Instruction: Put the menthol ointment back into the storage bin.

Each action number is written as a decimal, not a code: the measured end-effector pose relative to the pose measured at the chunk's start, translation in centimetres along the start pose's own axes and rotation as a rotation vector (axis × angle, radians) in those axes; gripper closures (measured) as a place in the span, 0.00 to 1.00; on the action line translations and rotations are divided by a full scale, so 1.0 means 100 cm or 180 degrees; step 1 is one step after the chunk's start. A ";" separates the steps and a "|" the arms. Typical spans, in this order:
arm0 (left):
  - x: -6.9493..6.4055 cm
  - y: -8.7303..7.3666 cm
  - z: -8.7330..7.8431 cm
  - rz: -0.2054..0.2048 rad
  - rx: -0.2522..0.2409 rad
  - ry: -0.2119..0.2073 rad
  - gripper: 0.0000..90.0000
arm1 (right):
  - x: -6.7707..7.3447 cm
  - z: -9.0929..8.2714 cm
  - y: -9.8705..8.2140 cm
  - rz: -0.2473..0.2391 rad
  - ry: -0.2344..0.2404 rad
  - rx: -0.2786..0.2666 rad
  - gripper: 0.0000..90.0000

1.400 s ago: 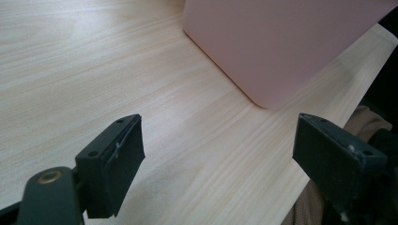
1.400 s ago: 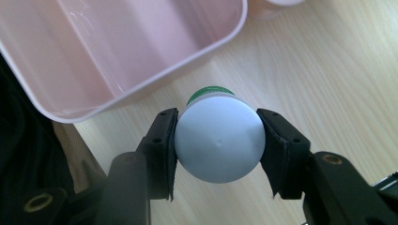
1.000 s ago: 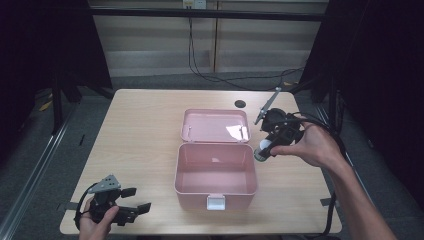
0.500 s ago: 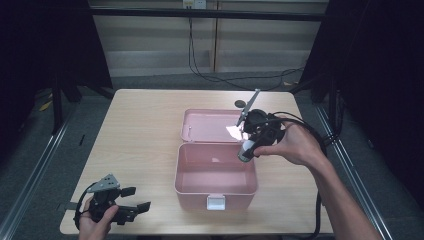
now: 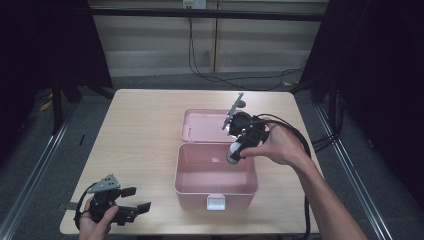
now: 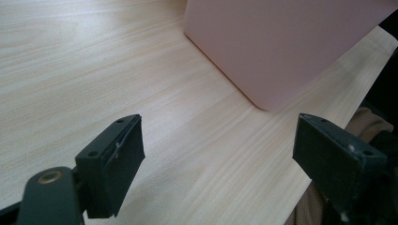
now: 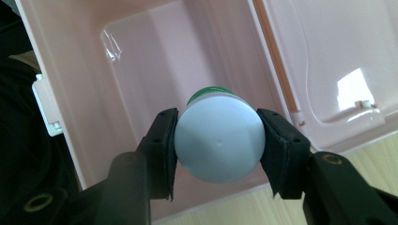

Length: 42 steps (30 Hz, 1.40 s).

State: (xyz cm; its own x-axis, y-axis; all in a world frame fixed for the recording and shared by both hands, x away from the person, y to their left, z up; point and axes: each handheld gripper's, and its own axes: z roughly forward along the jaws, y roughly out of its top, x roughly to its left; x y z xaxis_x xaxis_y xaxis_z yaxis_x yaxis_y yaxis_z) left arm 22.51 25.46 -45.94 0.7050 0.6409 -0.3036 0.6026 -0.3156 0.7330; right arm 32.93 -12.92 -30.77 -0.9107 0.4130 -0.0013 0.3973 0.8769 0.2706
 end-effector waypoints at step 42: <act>-0.001 -0.001 -0.001 0.0092 0.0018 -0.0027 0.18 | 0.021 0.051 0.074 -0.0533 0.0188 0.0112 0.57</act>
State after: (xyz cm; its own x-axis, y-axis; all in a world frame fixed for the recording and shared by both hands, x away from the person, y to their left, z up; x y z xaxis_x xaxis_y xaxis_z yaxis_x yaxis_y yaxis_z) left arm 22.37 25.48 -45.91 0.7254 0.6255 -0.2874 0.5839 -0.3379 0.7382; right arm 34.50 -4.34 -33.67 -0.9691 0.2462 0.0131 0.2422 0.9407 0.2377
